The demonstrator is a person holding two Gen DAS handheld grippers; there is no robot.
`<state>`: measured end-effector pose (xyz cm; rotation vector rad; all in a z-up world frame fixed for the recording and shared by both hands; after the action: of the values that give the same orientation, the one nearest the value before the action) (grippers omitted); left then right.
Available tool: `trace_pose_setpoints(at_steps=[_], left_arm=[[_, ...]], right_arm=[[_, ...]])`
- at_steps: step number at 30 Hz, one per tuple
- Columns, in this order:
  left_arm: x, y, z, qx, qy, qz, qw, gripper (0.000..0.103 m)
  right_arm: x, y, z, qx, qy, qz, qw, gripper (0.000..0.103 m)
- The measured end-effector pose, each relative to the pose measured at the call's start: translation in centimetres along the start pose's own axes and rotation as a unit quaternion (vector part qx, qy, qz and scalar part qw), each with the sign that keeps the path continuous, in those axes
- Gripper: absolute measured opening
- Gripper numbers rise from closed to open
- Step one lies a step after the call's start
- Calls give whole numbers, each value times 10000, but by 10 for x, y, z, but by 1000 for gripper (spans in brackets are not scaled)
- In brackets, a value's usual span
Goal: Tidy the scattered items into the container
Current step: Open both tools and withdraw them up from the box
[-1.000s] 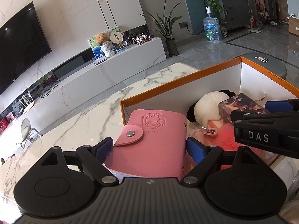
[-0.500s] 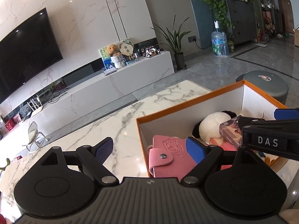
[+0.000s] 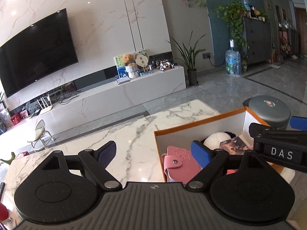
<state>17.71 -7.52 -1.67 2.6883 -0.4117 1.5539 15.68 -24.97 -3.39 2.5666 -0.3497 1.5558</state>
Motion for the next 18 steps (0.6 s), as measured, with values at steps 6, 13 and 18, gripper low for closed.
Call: trace_pose_setpoints(at_steps=[6,13,18], left_arm=[[13,-9,-34,43,288,-246,9993,101],[18,-12,-61,-21,470,-491,9977,101],[12,-11,-75,-93,462,-492,9977,101]], right_arm=[[11,4,-36,-6,301,-26,9995,87],[15,6,-69,60,440,-60,9990,89],[9,5,-84,151,317,11,9994,90]])
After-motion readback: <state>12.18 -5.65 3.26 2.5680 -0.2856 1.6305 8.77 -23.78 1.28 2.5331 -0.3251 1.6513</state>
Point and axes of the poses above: each gripper's, at about its wrist camera, not at the fingertips, and z roughly the way its jaws point, y to its right, x to its top, the point moved 9 cm from there along z, roughly the way its jaws point, and after that the axes turned 8 degrees about -x, right-handed, at the moved point
